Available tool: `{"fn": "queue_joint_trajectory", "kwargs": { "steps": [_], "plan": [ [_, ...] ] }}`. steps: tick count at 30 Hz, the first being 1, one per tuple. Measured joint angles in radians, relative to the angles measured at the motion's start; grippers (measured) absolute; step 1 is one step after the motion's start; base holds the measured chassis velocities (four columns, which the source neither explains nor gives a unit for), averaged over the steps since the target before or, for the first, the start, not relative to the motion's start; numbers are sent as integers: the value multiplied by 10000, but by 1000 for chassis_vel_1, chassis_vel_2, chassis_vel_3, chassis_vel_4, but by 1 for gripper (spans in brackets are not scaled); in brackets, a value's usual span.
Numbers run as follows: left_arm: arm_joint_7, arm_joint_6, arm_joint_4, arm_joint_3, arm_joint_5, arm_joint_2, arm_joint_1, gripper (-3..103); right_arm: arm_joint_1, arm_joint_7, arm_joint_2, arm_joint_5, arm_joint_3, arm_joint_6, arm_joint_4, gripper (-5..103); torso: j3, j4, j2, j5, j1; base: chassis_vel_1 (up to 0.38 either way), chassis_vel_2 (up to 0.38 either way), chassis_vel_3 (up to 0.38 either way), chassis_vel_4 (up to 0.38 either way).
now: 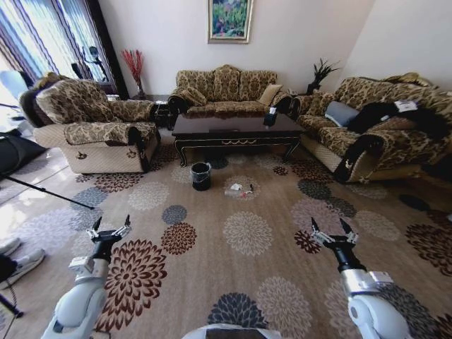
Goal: Move to the front of the table and pick up the trash from the floor, then place it into the trash bin.
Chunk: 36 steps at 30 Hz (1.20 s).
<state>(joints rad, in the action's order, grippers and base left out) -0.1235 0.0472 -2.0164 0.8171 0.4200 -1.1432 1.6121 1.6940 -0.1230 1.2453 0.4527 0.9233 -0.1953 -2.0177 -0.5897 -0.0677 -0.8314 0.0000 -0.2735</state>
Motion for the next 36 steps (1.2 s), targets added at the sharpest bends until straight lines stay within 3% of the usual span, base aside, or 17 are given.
{"fn": "queue_joint_trajectory", "kwargs": {
  "steps": [36],
  "plan": [
    [-2,4,32,-48,-92,-141,7,99,154,-170,259,-29,3,-217,109,100,863,0,1509,0,646,0,0,0,0]
  ]
}}
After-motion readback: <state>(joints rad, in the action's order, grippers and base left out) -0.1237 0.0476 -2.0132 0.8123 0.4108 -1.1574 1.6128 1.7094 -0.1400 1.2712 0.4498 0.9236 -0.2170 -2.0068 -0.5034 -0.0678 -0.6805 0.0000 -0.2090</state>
